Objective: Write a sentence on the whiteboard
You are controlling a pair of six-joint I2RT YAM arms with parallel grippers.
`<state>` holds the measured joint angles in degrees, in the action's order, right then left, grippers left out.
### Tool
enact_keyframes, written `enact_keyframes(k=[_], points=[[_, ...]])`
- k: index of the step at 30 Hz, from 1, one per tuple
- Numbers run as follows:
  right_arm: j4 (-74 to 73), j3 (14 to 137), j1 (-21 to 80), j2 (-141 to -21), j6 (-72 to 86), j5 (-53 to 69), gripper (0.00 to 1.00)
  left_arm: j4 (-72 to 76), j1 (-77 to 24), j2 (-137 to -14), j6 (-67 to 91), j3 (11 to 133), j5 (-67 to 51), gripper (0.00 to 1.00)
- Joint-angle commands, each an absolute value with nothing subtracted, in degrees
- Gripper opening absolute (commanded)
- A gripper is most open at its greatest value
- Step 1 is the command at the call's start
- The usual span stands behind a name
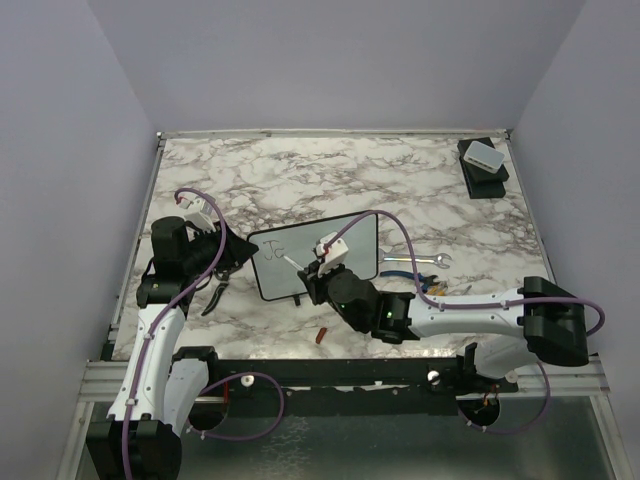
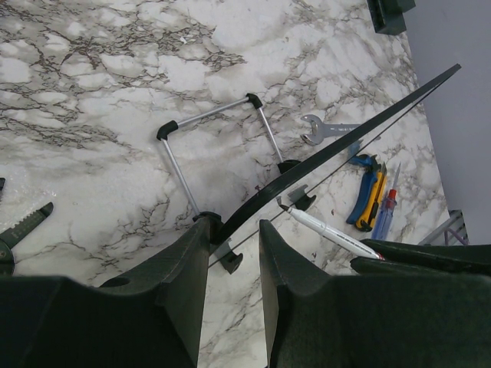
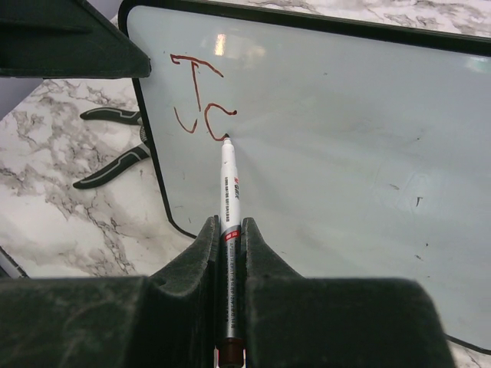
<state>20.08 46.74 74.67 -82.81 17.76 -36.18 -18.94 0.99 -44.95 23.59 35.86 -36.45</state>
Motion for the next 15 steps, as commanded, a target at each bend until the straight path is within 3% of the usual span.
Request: enact_keyframes(k=[1,15], points=[[21.2,47.3,74.2,-82.1,14.8,-41.5,0.01,-19.1,0.4,-44.4,24.0,35.4,-37.3,0.33],[23.6,49.0,74.2,-82.7,12.1,-41.8,0.01,-19.1,0.4,-44.3,24.0,35.3,-37.3,0.33]])
